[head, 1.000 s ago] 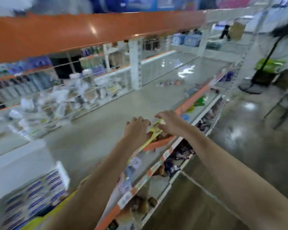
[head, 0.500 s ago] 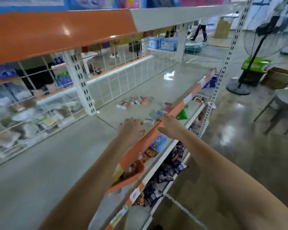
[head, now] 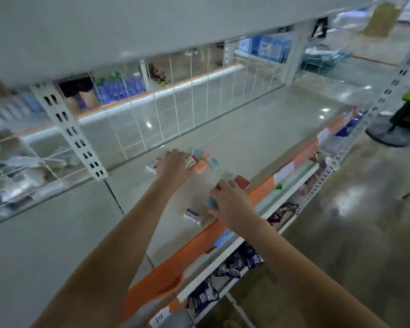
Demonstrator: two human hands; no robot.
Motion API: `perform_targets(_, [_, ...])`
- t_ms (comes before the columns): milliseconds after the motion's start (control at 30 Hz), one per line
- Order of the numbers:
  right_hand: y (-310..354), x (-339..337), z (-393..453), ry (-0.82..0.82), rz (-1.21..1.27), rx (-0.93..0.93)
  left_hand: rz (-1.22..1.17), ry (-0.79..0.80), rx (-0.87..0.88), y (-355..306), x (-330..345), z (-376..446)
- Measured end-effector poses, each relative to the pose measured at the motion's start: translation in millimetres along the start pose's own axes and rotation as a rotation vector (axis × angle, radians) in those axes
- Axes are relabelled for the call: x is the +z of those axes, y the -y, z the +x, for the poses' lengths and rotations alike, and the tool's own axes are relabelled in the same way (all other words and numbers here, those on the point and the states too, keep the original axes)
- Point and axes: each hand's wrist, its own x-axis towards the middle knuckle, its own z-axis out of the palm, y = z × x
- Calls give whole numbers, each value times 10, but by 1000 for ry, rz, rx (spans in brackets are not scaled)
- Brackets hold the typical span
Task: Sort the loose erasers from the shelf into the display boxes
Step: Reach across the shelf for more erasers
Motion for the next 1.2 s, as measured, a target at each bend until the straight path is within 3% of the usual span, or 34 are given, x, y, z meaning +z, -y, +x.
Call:
perform_targets(133, [-131,-51,25,28,9,-178,39,-15,-81,-77,51,52])
perform_targets(333, [-161,25,139,54,63,-387,-117,-122,-194,46,94,-247])
perform_targets(433, [-98,-5,209,36,217,-394,-260,-170,-222,140,-22,-657])
perform_targets(567, [220,-117,279,49,405,-508,-274,-238,-274,386,-265,-1331])
perform_targets(833, [1598,-131,-154,88,593,-836,-223,-385,-547,1005,-702,-3059])
perform_targets(1200, [3849,179,-1648,190,705,-1139,-200,-460,-784,1682,-1167,-5942])
